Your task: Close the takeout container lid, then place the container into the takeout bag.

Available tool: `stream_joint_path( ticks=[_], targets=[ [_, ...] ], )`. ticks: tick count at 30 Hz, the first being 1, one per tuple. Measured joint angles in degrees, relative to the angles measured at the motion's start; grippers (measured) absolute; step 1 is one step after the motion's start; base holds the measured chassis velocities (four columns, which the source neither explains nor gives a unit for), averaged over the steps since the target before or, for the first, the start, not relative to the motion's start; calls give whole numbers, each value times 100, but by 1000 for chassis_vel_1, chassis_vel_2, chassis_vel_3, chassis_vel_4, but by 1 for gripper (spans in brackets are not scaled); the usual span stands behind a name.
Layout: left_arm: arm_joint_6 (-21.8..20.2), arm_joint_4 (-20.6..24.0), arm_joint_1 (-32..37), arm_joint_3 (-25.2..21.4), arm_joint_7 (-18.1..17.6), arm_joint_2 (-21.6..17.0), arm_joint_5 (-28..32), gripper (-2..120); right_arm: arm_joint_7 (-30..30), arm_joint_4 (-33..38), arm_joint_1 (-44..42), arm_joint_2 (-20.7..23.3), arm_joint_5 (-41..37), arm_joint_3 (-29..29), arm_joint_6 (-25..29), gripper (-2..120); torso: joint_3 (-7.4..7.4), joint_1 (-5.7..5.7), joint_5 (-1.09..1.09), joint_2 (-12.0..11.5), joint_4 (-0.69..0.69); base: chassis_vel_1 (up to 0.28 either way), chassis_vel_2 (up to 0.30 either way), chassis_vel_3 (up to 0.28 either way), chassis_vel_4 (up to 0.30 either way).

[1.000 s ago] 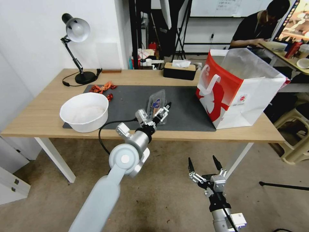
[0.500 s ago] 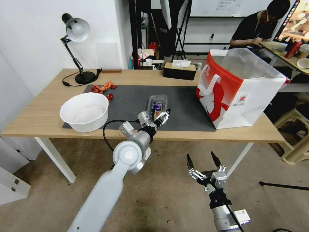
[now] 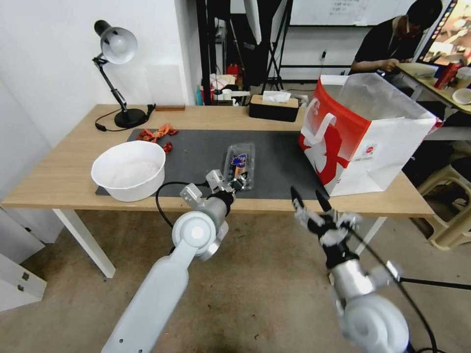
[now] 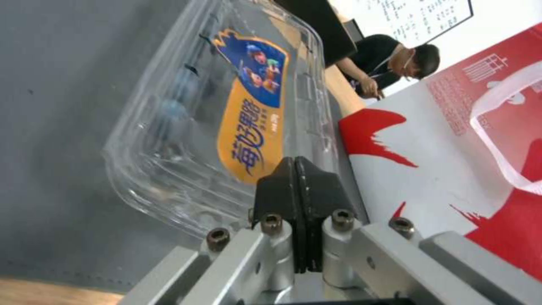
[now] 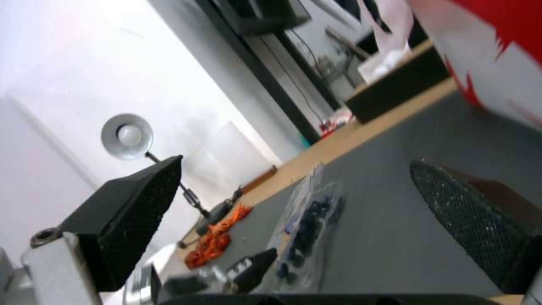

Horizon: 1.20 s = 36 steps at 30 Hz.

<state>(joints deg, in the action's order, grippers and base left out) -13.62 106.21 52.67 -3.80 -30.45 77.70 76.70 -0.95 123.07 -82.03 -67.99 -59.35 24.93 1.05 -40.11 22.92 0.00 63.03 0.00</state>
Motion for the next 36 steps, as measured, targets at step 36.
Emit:
stream_joint_path(
  ticks=[36],
  targets=[
    [63,-126,76,-165,54,-26,12,0,3634,-2860,4759,-277,-2757,-1840,-3969,100,0,0,0,-1,0,0,0,0,0]
  ],
)
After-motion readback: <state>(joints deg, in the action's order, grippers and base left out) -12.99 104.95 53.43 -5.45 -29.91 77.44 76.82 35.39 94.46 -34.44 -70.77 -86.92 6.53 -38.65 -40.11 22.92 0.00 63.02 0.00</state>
